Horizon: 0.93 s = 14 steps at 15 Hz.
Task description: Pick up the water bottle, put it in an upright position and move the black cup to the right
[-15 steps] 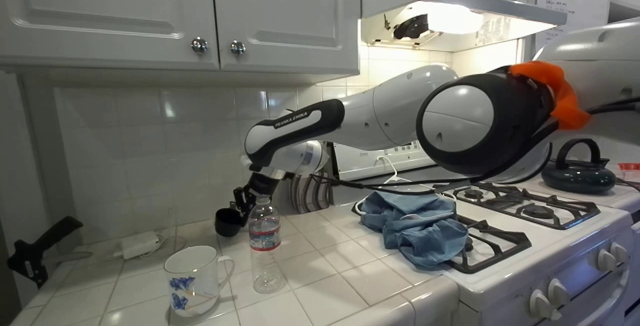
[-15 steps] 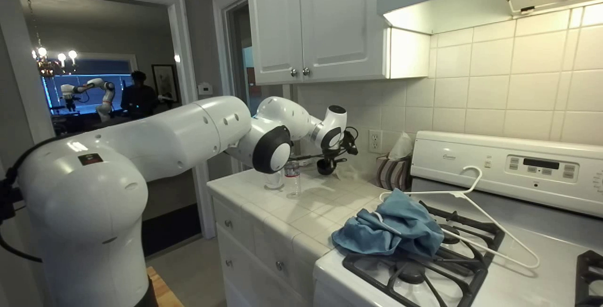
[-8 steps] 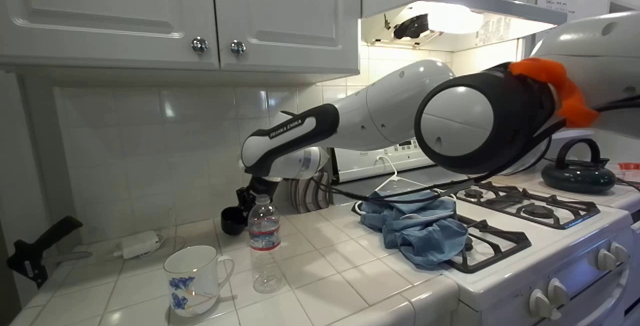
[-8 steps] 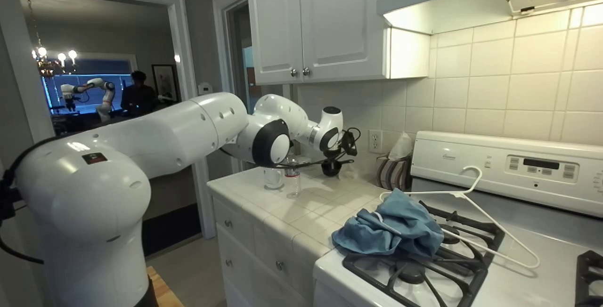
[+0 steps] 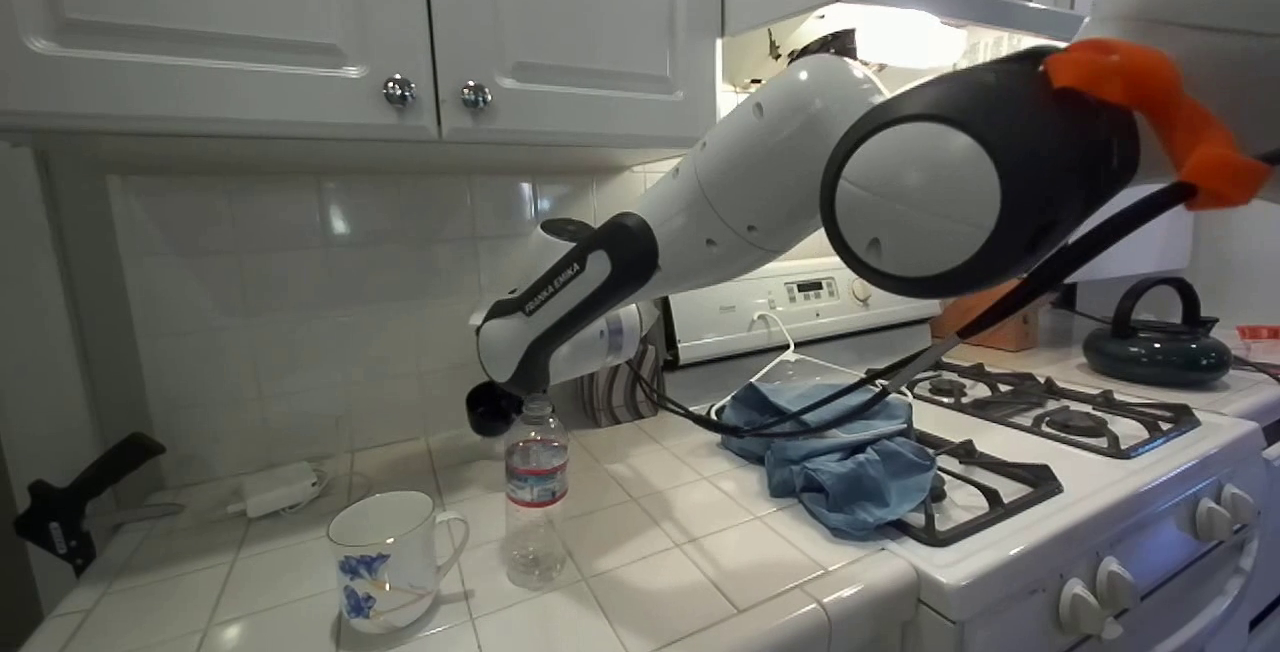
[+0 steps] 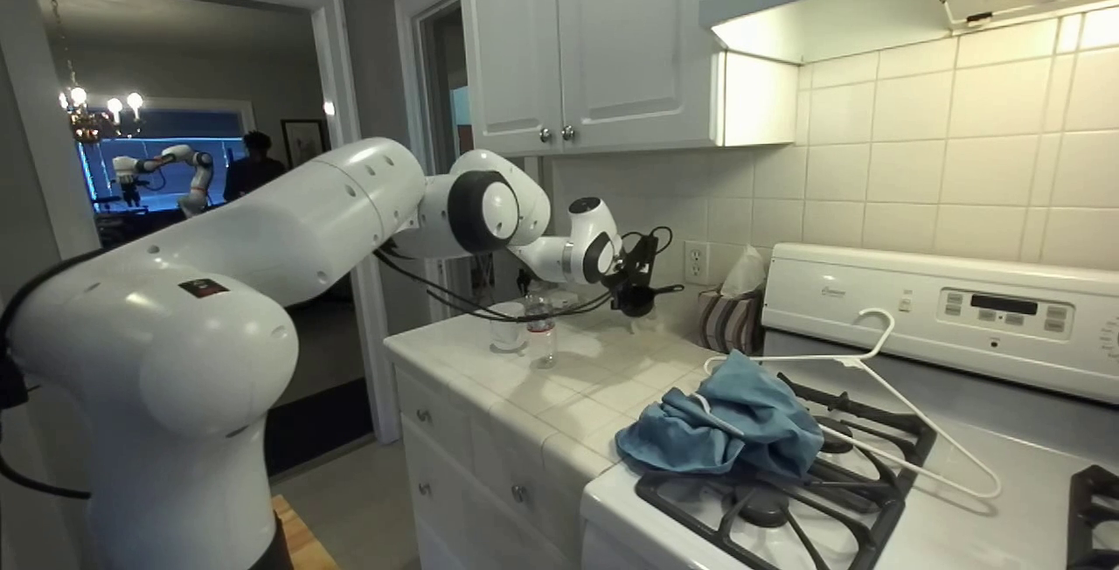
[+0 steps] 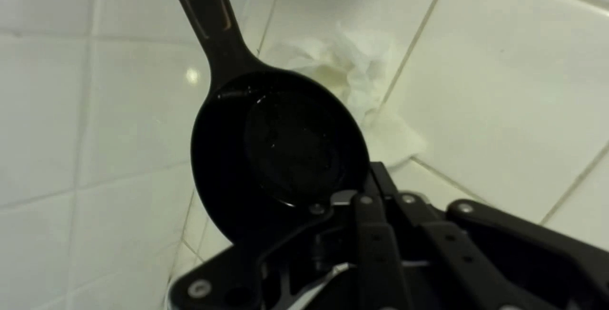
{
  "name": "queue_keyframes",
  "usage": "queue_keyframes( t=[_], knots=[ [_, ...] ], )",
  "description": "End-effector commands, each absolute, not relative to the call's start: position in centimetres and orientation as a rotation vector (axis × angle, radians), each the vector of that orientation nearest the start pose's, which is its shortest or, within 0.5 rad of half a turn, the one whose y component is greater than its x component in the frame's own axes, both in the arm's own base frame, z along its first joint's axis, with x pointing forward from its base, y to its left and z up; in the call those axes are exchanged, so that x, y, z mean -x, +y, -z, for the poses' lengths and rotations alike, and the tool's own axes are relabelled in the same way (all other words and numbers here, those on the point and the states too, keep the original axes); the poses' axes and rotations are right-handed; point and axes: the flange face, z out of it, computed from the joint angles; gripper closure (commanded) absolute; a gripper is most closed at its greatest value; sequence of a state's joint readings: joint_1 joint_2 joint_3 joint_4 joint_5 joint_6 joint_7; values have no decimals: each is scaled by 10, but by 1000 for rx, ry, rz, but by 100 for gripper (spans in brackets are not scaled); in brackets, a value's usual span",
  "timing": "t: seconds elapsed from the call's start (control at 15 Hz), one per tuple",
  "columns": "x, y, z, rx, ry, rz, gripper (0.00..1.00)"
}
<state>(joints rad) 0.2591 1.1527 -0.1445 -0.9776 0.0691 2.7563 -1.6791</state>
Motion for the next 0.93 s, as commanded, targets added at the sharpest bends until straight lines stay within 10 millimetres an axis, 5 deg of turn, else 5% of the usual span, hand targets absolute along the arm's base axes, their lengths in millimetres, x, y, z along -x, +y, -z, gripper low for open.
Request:
queue_keyframes(
  t=[0.0, 0.27, 0.87],
  knots=[
    [-785, 151, -223, -1613, 1959, -483, 99],
    [-757, 162, -227, -1671, 1856, -442, 99],
    [-654, 177, -189, -1662, 1823, -396, 99]
  ],
)
